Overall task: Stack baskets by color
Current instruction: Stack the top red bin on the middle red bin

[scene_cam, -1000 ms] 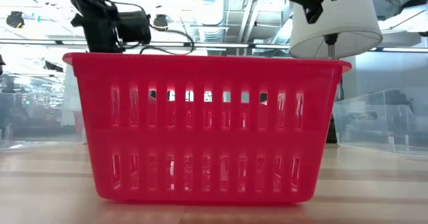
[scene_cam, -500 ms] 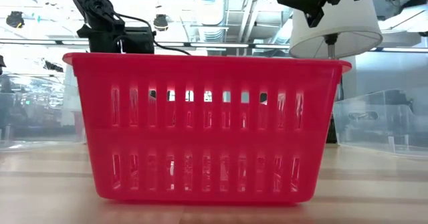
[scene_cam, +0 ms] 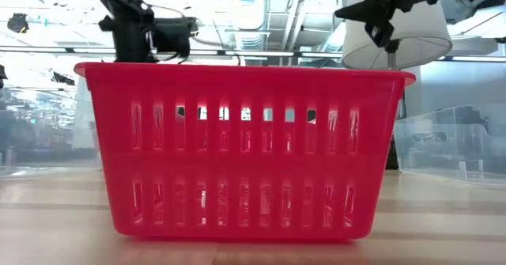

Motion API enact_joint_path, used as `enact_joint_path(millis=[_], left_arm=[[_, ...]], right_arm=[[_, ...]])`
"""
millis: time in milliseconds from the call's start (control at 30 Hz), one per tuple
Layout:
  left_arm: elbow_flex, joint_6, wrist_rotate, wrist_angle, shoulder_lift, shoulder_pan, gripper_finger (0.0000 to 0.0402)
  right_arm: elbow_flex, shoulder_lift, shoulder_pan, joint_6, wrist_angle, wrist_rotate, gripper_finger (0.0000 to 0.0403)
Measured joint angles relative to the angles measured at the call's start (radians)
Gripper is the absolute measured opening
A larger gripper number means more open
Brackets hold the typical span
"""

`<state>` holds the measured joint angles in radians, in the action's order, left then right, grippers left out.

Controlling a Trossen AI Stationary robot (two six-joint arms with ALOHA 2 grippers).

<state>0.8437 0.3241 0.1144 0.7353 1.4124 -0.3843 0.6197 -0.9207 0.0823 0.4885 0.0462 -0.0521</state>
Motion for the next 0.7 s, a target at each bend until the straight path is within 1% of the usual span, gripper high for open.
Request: enact_joint_path(millis=[167, 267, 333, 400, 500, 633, 700], left_arm=[[0.158, -0.080, 0.002, 0.018, -0.001, 0.089, 0.0000], [0.253, -0.176, -0.001, 0.007, -0.001, 0.169, 0.0000], [0.302, -0.259, -0.002, -0.023, -0.001, 0.228, 0.0000], [0.326, -0.358, -0.002, -0.093, -0.002, 0.291, 0.0000], [0.329, -0.473, 0.014, -0.253, -0.001, 0.395, 0.0000], [0.330, -0.573, 0.109, -0.448, 0.042, 0.522, 0.0000], [0.329, -0.588, 0.155, -0.543, 0.071, 0.566, 0.0000]], right_arm=[[0.000, 0.000, 0.055, 0.087, -0.067, -0.001, 0.0148], [0.000, 0.000, 0.102, 0.081, -0.110, -0.001, 0.0134], [0.000, 0.000, 0.128, 0.049, -0.145, -0.001, 0.0121], [0.000, 0.000, 0.151, 0.008, -0.187, -0.001, 0.0107], [0.000, 0.000, 0.177, -0.050, -0.256, -0.001, 0.0086], [0.000, 0.009, 0.205, -0.117, -0.332, -0.001, 0.0065], [0.000, 0.015, 0.220, -0.154, -0.359, 0.000, 0.0060]])
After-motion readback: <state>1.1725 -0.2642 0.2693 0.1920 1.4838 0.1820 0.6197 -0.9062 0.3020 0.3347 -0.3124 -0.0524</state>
